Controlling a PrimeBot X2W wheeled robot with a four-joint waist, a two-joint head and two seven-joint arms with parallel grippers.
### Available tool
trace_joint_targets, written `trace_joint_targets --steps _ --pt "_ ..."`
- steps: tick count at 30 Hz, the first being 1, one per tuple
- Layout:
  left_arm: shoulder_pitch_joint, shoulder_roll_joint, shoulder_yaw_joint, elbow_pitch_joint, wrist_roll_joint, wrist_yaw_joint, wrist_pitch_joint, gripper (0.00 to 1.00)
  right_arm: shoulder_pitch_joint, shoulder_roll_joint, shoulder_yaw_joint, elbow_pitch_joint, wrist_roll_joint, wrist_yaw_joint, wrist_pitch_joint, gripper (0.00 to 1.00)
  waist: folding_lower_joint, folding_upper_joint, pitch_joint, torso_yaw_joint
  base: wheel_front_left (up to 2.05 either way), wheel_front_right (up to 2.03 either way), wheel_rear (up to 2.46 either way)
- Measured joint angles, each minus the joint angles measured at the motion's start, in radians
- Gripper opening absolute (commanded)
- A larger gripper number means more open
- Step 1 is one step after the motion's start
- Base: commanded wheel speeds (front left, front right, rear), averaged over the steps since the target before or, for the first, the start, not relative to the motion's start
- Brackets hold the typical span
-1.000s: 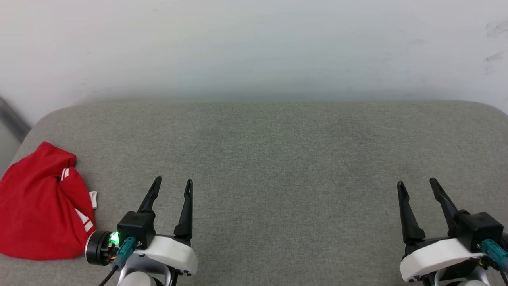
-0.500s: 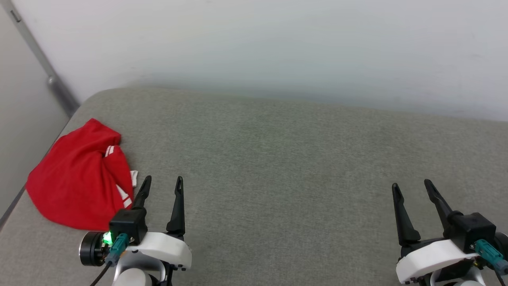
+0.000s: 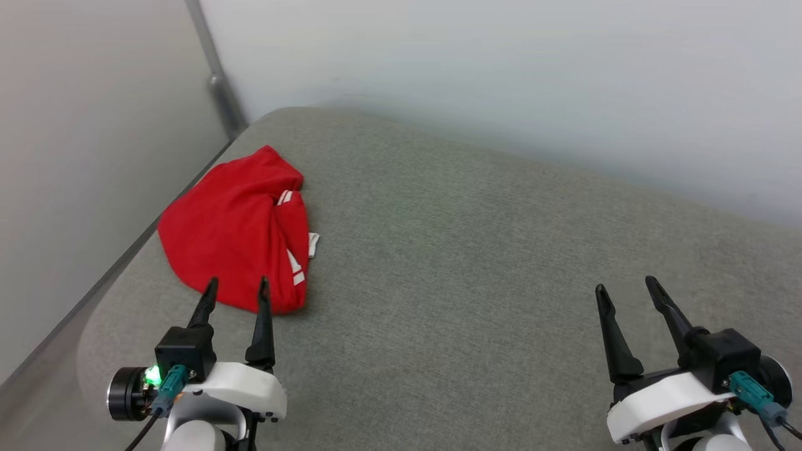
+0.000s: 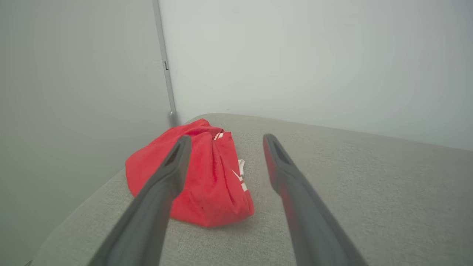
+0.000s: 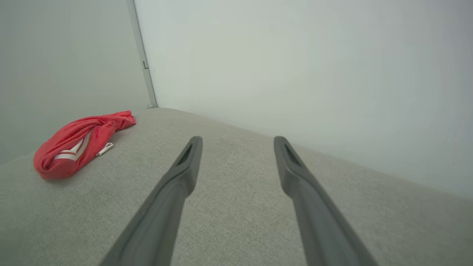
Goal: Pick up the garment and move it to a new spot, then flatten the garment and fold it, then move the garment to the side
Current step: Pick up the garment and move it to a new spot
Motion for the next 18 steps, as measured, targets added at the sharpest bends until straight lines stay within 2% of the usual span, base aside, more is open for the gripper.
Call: trace_joint_targets --steps 8,18 --pt "-0.001 0.007 0.006 0.013 0.001 -0.003 0.0 1.0 -0.014 0.0 0.017 0.008 0.001 0.0 -0.002 1.0 0.0 0.0 0.008 0.065 0.0 0.0 0.0" --pt "-0.027 0.011 0.01 0.029 0.005 0.001 0.0 1.0 -0.016 0.0 0.028 0.011 0.001 0.0 0.002 1.0 -0.0001 0.0 0.017 0.046 0.0 0.0 0.0"
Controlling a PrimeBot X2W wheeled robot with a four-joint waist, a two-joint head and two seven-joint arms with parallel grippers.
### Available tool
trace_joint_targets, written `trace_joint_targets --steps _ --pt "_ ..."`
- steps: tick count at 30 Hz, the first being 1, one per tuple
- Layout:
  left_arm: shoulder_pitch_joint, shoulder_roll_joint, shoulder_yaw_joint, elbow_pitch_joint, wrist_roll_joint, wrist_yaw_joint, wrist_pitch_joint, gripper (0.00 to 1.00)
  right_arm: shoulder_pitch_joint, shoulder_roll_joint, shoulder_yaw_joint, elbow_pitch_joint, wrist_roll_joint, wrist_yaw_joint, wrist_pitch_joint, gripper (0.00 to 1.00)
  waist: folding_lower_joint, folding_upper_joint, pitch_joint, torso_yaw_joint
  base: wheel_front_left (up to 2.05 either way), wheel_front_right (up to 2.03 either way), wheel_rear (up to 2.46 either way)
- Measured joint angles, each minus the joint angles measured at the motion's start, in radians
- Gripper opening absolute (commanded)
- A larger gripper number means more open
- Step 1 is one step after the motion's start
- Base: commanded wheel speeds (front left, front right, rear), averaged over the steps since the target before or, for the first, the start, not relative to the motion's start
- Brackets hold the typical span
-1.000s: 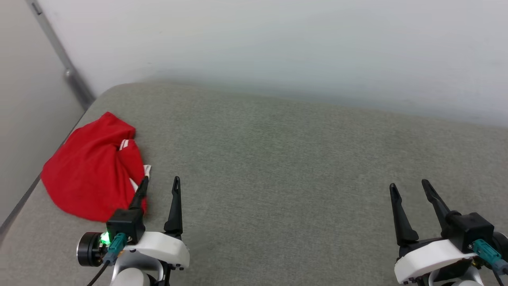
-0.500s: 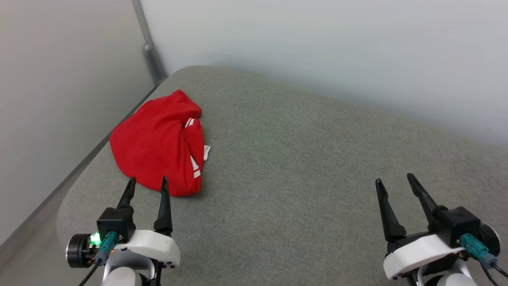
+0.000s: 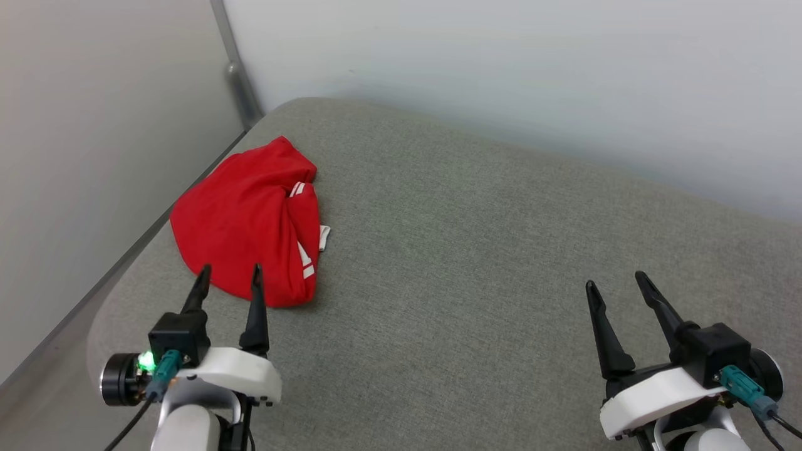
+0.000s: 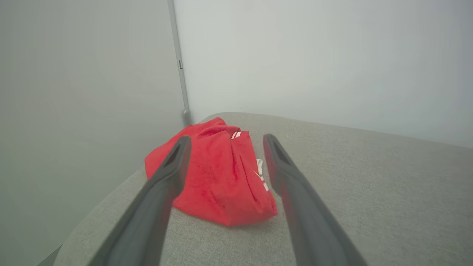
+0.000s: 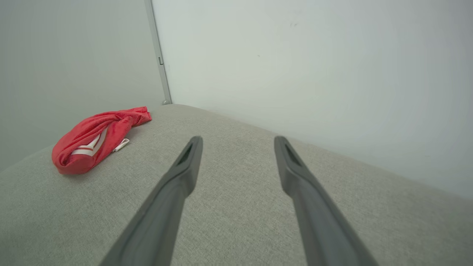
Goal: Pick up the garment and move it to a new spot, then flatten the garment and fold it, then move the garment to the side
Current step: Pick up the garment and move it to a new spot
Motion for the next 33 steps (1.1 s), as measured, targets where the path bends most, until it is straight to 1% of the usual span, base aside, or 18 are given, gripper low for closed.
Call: trace_joint_targets --steps 4,8,14,15,18,22,25,30,33 --pt "-0.064 0.017 0.011 -0.007 -0.005 -0.002 0.0 1.0 -0.02 0.0 0.002 -0.018 -0.015 0.0 0.017 1.0 0.0 0.0 0.031 -0.015 0.0 0.0 0.0" --pt "-0.193 0.047 0.042 0.004 -0.034 -0.013 0.019 1.0 -0.049 0.0 0.001 -0.044 -0.041 0.0 0.033 1.0 0.0 0.0 0.084 -0.037 0.0 0.0 0.0" --pt "-0.416 0.15 0.087 0.075 -0.089 -0.063 0.143 1.0 -0.112 0.001 0.013 -0.07 -0.064 0.0 0.046 1.0 0.0001 0.0 0.185 -0.083 0.0 0.0 0.0" --pt "-0.454 0.17 0.097 0.091 -0.099 -0.065 0.168 1.0 -0.121 0.001 0.014 -0.074 -0.064 0.0 0.047 1.0 0.0001 0.0 0.203 -0.092 0.0 0.0 0.0" --pt "-0.539 0.217 0.113 0.147 -0.14 -0.083 0.272 1.0 -0.152 0.001 0.015 -0.084 -0.073 0.0 0.048 1.0 0.0001 0.0 0.258 -0.118 0.0 0.0 0.0" --pt "-0.628 0.288 0.115 0.277 -0.203 -0.107 0.481 1.0 -0.195 0.0 0.022 -0.083 -0.085 0.0 0.04 1.0 0.0002 0.0 0.33 -0.156 0.0 0.0 0.0" --pt "-0.647 0.323 0.125 0.377 -0.253 -0.113 0.611 1.0 -0.217 0.0 0.023 -0.073 -0.083 0.0 0.029 1.0 0.0003 0.0 0.377 -0.186 0.0 0.0 0.0" --pt "-0.655 0.348 0.142 0.511 -0.33 -0.116 0.787 1.0 -0.246 0.0 0.023 -0.056 -0.079 0.0 0.013 1.0 0.0003 0.0001 0.434 -0.235 0.0 0.0 0.0" --pt "-0.662 0.355 0.149 0.554 -0.376 -0.119 0.865 1.0 -0.252 0.0 0.023 -0.047 -0.079 0.0 0.007 1.0 0.0003 0.0001 0.457 -0.254 0.0 0.0 0.0"
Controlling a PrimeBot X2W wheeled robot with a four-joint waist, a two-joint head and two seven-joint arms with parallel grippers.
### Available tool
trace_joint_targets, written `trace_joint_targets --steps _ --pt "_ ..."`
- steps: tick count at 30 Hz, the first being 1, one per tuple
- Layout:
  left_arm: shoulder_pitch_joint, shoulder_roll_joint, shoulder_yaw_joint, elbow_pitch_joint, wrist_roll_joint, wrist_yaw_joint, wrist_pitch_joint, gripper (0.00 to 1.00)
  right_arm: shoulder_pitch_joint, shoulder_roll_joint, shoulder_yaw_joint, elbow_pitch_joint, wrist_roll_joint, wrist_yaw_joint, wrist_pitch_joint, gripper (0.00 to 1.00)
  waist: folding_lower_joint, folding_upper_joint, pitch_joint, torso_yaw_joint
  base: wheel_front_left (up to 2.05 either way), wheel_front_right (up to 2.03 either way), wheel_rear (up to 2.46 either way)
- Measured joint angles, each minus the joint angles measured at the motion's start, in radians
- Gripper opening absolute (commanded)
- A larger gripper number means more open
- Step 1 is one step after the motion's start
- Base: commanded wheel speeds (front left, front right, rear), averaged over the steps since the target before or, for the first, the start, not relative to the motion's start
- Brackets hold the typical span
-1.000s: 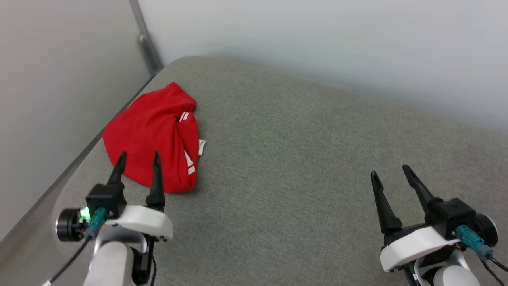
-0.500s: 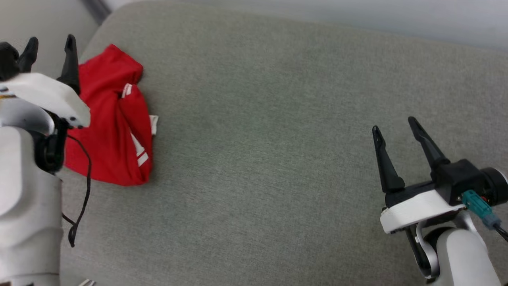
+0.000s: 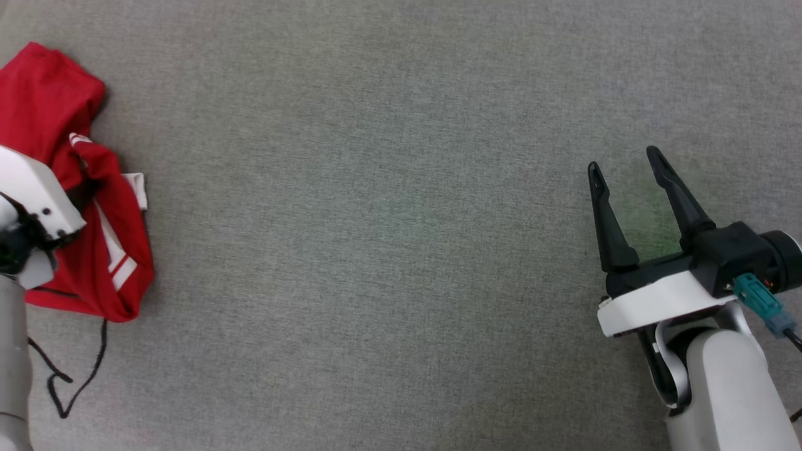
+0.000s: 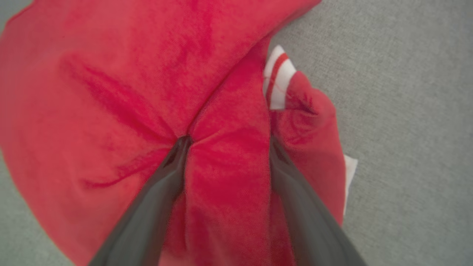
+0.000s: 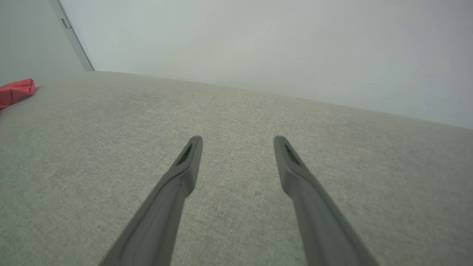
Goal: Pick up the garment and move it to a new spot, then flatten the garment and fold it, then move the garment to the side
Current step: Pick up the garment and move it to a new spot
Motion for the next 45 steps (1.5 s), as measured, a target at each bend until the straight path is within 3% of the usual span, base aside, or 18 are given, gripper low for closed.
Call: trace_joint_targets --steps 1,3,4,10,20,28,34,45 --pt "-0.007 0.006 0.004 0.011 -0.015 -0.001 0.025 0.95 -0.004 0.0 0.001 0.003 0.0 0.0 -0.001 1.0 -0.0001 -0.0001 0.005 -0.005 0.0 0.0 0.0" --pt "-0.01 0.012 0.007 0.02 -0.028 -0.002 0.037 0.19 -0.013 0.0 0.003 0.008 0.001 0.0 -0.004 1.0 -0.0001 0.0 0.011 -0.013 0.0 0.0 0.0" --pt "-0.01 0.012 0.007 0.025 -0.035 -0.002 0.04 0.0 -0.016 0.0 0.005 0.009 0.002 0.0 -0.004 1.0 -0.0001 0.0 0.012 -0.015 0.0 0.0 0.0" --pt "-0.005 0.007 -0.006 0.04 -0.022 0.012 -0.039 0.0 -0.02 0.0 -0.002 0.022 0.008 0.0 -0.016 1.0 -0.0001 0.0 -0.011 -0.015 0.0 0.0 0.0" --pt "-0.024 0.024 -0.067 -0.023 0.113 0.073 -0.443 0.0 0.032 0.0 -0.028 0.062 0.043 0.0 -0.035 1.0 -0.0001 0.0 -0.138 0.0 0.0 0.0 0.0" --pt "-0.057 -0.012 -0.126 -0.107 0.183 0.091 -0.699 0.0 0.099 0.0 -0.054 0.066 0.069 0.0 -0.035 1.0 -0.0003 0.0 -0.277 0.0 0.0 0.0 0.0" --pt "-0.025 -0.086 -0.187 -0.191 0.213 0.099 -0.761 0.0 0.153 0.0 -0.06 0.061 0.093 0.0 -0.026 1.0 -0.0004 0.0 -0.362 -0.042 0.0 0.0 0.0" --pt "0.188 -0.288 -0.33 -0.358 0.198 0.082 -0.715 0.0 0.239 0.0 -0.077 0.029 0.112 0.0 0.005 1.0 -0.0004 -0.0001 -0.443 -0.21 0.0 0.0 0.0"
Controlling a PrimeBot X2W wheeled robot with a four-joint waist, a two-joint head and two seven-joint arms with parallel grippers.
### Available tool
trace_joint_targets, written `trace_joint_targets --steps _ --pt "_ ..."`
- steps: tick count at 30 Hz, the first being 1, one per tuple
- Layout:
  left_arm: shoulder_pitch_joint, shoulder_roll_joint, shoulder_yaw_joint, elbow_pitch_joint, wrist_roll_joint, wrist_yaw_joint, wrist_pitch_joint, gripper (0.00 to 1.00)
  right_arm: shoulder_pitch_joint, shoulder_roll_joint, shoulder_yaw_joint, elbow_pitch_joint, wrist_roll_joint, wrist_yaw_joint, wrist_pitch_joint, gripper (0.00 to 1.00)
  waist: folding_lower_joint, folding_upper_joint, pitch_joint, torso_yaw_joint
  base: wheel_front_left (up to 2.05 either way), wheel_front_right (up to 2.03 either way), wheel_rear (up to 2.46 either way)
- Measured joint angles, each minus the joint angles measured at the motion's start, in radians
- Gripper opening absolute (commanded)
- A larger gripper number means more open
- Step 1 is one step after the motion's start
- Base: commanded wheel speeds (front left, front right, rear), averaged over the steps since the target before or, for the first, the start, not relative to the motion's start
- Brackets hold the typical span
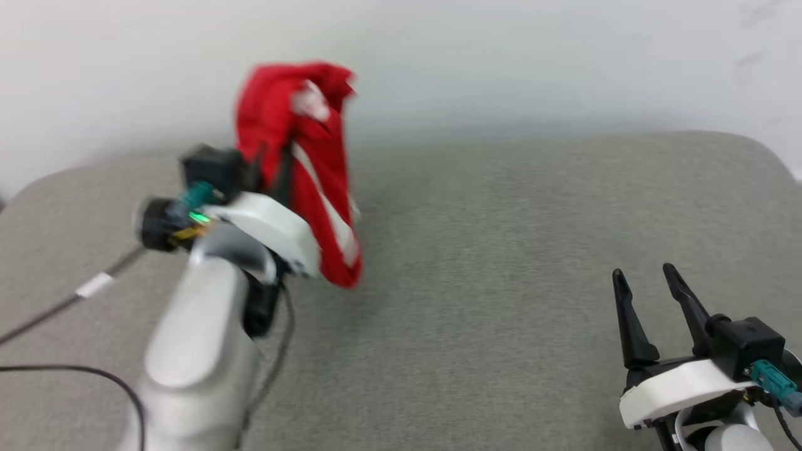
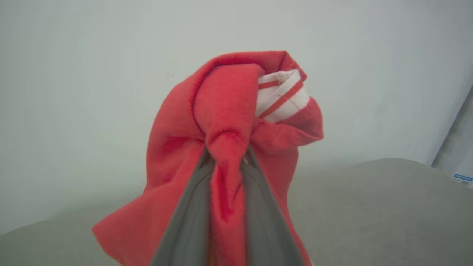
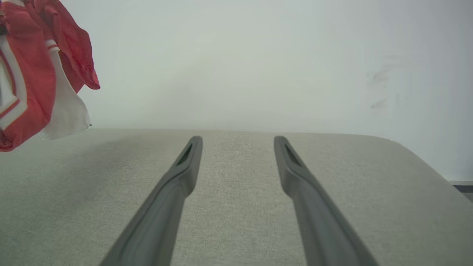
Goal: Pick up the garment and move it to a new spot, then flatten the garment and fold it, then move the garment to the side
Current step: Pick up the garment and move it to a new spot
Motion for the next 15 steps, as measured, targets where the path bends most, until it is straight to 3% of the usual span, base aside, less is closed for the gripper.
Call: trace_joint_targets --steps 6,12,13,14,15 --pt "0.147 -0.076 -0.118 -0.022 -0.018 -0.042 0.032 0.0 0.02 0.0 -0.003 -0.01 0.01 0.0 0.005 1.0 0.0 0.0 0.001 -0.076 0.0 0.0 0.0" --pt "0.31 -0.101 -0.217 0.022 -0.072 -0.063 0.104 0.0 0.019 0.0 0.001 -0.015 0.018 0.0 0.0 1.0 0.0 0.0 0.028 -0.105 0.0 0.0 0.0" --pt "0.325 -0.103 -0.227 0.029 -0.08 -0.065 0.111 0.05 0.018 0.0 -0.003 -0.015 0.018 0.0 -0.002 1.0 0.0001 0.0001 0.034 -0.105 0.0 0.0 0.0" --pt "0.332 -0.104 -0.236 0.033 -0.085 -0.067 0.12 0.32 0.018 0.0 -0.008 -0.015 0.018 0.0 -0.005 1.0 0.0001 0.0 0.038 -0.102 0.0 0.0 0.0" --pt "0.332 -0.104 -0.248 0.035 -0.085 -0.07 0.125 0.67 0.018 0.0 -0.013 -0.014 0.018 0.0 -0.006 1.0 0.0001 0.0 0.041 -0.098 0.0 0.0 0.0"
